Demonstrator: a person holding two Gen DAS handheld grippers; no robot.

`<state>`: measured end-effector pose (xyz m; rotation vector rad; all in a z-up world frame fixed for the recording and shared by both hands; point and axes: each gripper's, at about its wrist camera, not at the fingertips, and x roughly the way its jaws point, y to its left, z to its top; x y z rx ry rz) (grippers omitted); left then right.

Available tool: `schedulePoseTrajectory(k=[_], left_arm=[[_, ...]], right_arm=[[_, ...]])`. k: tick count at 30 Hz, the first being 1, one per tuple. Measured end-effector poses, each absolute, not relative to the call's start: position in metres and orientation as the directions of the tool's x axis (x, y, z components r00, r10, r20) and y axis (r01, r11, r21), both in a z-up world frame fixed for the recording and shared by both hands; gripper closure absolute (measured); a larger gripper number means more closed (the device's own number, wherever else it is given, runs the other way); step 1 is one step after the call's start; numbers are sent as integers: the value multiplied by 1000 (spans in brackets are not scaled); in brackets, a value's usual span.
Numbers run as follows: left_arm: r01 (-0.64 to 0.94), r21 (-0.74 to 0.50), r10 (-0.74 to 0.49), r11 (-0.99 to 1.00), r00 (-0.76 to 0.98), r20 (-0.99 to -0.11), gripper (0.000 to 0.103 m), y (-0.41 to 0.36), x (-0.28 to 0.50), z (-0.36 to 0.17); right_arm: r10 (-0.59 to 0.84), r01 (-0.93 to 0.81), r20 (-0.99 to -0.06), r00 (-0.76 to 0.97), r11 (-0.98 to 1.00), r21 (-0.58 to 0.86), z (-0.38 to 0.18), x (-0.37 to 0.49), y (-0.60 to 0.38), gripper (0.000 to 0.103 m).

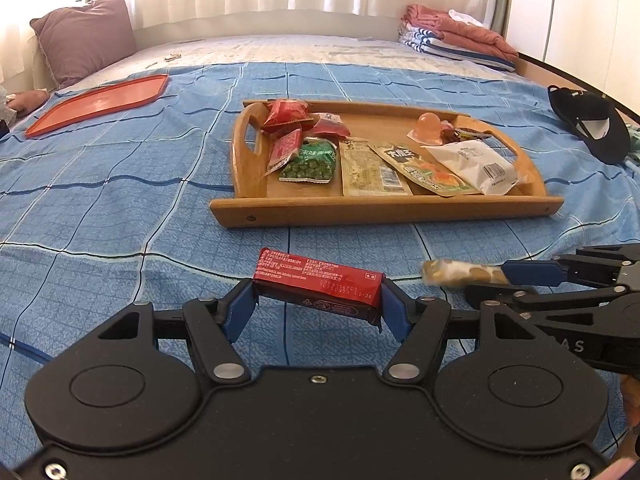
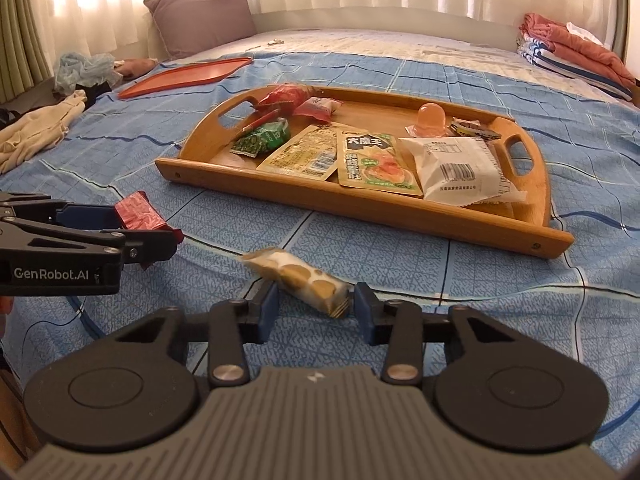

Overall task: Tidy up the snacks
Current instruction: 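Grasp the cream wafer packet with the right tool while the left tool holds the red bar, then carry the red bar and wafer packet over the wooden tray with both tools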

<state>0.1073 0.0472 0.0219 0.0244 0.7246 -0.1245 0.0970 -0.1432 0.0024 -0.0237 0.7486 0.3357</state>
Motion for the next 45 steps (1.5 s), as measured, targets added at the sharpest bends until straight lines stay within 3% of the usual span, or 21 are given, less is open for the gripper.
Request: schedulePoseTrajectory(k=[2, 4, 7, 15, 19, 21, 24, 28, 30, 32, 33, 35, 38, 40, 44, 45], left_arm=[[119, -20, -102, 993, 745, -659, 38, 48, 108, 23], [111, -23, -99, 994, 747, -657, 38, 51, 108, 24], [93, -27, -88, 995, 756, -649, 38, 57, 109, 28], [61, -29, -65, 998, 761, -645, 38, 73, 109, 30], [62, -31, -67, 998, 761, -645, 38, 75, 109, 29], [62, -33, -69, 998, 760, -646, 38, 75, 109, 28], [63, -40, -74, 997, 760, -645, 38, 74, 109, 28], [72, -42, -82, 997, 761, -643, 38, 71, 108, 28], [76, -42, -85, 996, 762, -642, 38, 70, 108, 28], [78, -40, -85, 996, 762, -642, 38, 69, 108, 29], [77, -40, -84, 996, 761, -644, 38, 69, 108, 29], [75, -42, -84, 996, 759, -646, 38, 69, 109, 28], [77, -38, -84, 996, 758, -647, 38, 68, 108, 29], [80, -37, -85, 996, 759, -646, 38, 69, 108, 29], [77, -40, -84, 996, 757, -648, 38, 70, 109, 28], [77, -39, -84, 996, 757, -648, 38, 70, 109, 28]], right_arm=[[291, -297, -663, 690, 949, 107, 4, 96, -145, 36], [289, -286, -661, 693, 951, 115, 6, 97, -143, 33], [281, -278, -671, 686, 954, 116, 8, 103, -135, 17], [237, -257, -706, 667, 963, 81, -4, 119, -110, 15], [273, -302, -682, 678, 950, 80, -5, 114, -111, 36], [301, -330, -674, 675, 940, 89, -4, 111, -115, 61], [312, -341, -671, 672, 936, 93, -2, 109, -121, 74], [314, -344, -676, 667, 934, 94, 0, 106, -126, 82], [319, -353, -675, 665, 931, 92, 3, 102, -128, 75], [326, -371, -671, 666, 925, 81, 5, 99, -130, 42], [327, -380, -666, 671, 922, 71, 6, 98, -129, 32], [306, -385, -652, 694, 923, 23, 8, 99, -124, 31], [260, -396, -630, 732, 915, -82, 8, 107, -112, 21], [255, -422, -636, 728, 898, -122, 5, 115, -107, 21], [303, -487, -674, 673, 868, -96, 0, 130, -105, 30], [318, -493, -678, 663, 867, -75, 1, 133, -107, 40]])
